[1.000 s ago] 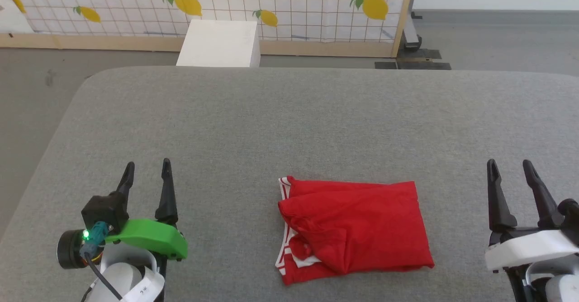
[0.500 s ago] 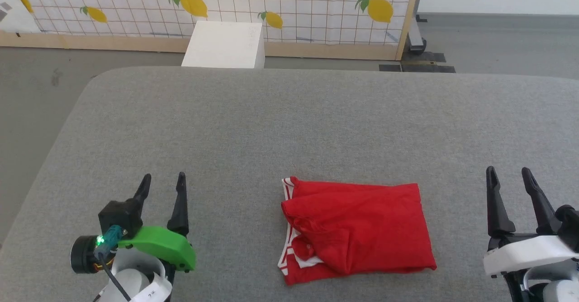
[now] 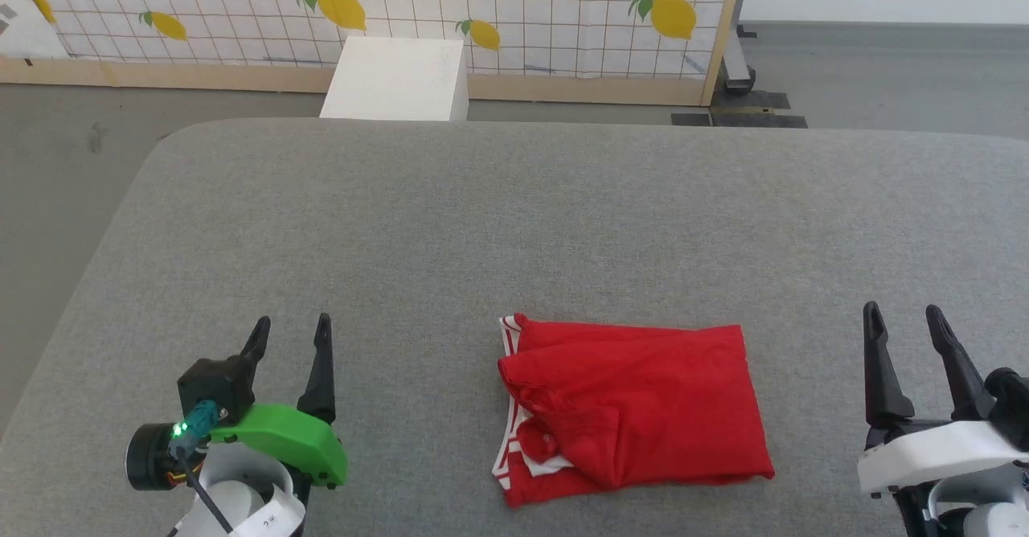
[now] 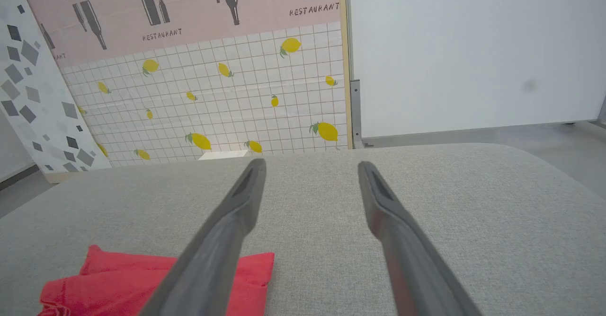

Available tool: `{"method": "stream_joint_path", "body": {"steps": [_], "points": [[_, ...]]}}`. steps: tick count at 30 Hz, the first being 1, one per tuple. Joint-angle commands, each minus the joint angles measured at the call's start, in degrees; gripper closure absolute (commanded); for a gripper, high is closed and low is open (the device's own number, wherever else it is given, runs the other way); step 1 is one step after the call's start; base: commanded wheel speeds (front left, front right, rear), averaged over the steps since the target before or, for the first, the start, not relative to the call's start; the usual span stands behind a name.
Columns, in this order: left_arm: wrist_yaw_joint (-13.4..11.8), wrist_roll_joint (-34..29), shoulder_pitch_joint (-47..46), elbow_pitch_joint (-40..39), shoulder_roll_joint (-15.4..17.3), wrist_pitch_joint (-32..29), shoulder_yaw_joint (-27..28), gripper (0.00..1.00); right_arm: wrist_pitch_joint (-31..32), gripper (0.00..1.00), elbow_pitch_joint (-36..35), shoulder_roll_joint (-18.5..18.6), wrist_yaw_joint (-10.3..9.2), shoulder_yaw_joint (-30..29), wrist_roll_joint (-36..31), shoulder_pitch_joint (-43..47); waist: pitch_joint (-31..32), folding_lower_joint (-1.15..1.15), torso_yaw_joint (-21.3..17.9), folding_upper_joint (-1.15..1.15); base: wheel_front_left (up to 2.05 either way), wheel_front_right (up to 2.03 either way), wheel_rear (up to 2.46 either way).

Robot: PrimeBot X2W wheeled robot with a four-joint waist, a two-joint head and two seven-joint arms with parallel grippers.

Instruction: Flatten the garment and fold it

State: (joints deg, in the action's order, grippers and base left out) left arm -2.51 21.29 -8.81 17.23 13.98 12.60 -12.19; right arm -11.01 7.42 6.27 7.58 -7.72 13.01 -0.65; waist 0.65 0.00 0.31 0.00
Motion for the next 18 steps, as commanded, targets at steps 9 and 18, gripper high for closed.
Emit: {"method": "stream_joint_path", "body": {"steps": [9, 18], "points": [[-0.1, 1.3, -0.2, 0.2, 0.6, -0.3, -0.3, 0.0, 0.3, 0.0, 0.1, -0.3, -0.09, -0.2, -0.7, 0.4, -0.2, 0.0, -0.2, 0.0, 0.0, 0.0, 0.0], [-0.6, 1.6, -0.2, -0.2, 0.7, -0.1, -0.4, 0.0, 3.7, 0.0, -0.1, -0.1, -0.09, -0.3, -0.4, -0.7, -0.5, 0.0, -0.3, 0.0, 0.0, 0.0, 0.0]]}}
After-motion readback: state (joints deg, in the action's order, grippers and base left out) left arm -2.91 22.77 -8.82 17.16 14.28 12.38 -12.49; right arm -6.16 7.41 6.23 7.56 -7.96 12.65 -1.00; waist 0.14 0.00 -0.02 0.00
